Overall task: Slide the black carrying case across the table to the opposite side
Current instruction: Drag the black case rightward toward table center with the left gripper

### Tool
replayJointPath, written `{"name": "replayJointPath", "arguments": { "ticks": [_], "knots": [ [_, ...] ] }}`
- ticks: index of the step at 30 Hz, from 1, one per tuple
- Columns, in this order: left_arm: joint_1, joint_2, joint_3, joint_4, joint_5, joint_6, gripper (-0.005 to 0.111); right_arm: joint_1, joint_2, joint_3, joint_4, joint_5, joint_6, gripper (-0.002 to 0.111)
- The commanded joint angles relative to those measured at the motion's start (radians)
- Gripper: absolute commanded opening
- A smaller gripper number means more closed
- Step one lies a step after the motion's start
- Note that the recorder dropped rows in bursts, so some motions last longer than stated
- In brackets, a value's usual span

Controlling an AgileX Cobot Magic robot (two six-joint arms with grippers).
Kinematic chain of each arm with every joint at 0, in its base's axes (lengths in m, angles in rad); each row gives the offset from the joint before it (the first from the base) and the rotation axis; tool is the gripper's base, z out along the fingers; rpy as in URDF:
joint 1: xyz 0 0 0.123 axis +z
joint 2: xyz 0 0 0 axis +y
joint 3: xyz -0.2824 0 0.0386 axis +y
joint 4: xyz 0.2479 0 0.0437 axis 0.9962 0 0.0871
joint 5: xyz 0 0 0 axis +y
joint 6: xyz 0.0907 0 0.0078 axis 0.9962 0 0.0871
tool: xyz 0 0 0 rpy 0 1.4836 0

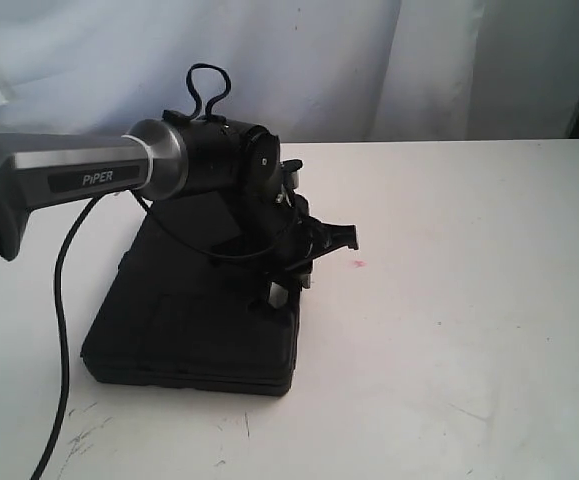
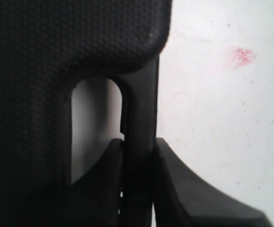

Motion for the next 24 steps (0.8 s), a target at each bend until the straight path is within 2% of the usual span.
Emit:
{"name": "replayJointPath", "arguments": {
  "ticks": [1, 15, 24],
  "knots": [
    [-0.005, 0.022, -0.089, 0.01, 0.072, -0.034, 0.0, -0.006, -0.005, 0.004, 0.003, -0.001, -0.002, 0.0],
    [-0.064, 0.164, -0.368, 0.094, 0.302, -0.072, 0.0, -0.006, -0.005, 0.004, 0.003, -0.001, -0.002, 0.0],
    [-0.095, 0.177, -0.39, 0.096, 0.283, -0.113, 0.0, -0.006, -0.005, 0.004, 0.003, -0.001, -0.002, 0.0]
  ]
}}
